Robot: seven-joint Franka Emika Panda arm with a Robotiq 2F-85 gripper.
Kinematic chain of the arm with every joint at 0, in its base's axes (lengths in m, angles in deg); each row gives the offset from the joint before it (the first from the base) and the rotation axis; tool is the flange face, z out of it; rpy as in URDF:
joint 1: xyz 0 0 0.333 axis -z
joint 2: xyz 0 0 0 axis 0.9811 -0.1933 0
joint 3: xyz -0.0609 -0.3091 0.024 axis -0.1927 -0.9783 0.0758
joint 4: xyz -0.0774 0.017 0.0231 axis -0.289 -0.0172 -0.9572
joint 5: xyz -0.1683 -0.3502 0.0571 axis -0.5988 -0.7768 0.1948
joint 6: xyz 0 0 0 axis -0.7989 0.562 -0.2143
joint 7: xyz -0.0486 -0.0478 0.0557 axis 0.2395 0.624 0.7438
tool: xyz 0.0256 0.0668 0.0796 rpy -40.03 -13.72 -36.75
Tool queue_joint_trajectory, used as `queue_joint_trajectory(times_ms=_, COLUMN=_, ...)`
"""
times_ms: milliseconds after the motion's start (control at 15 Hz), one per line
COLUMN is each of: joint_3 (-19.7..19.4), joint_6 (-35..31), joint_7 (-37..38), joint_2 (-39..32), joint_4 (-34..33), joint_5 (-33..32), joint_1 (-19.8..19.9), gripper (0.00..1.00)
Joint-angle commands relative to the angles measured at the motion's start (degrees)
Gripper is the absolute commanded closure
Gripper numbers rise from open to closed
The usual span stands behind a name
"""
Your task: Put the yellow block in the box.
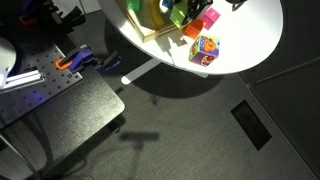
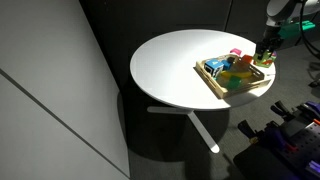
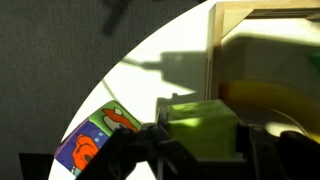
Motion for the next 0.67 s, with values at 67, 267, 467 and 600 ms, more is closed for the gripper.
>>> queue_joint_trajectory(times_ms=67, joint_3=1.7, joint_6=-1.5, joint_7=-0.9, joint_2=5.8, joint_4=5.7, joint_5=-1.1, joint_1=-1.6, gripper=0.68)
queue_joint_trajectory(times_ms=267, joint_3=2.5, joint_6=-1.3, joint_7=-0.4, joint_2=6.6, joint_4=6.6, joint_5=-1.4, joint_1=-3.1, gripper=0.18)
queue_joint_trajectory(times_ms=467, joint_3=2.8, joint_6=-1.1, joint_7=-0.8, joint_2=7.3, joint_4=7.2, joint_5=-1.4, joint_1=-3.8, gripper=0.04)
queue_joint_trajectory(times_ms=600, joint_3=2.7, joint_6=0.0, joint_7=-0.9, joint_2=8.2, joint_4=7.4, joint_5=-1.8, joint_1=-4.0, gripper=0.00)
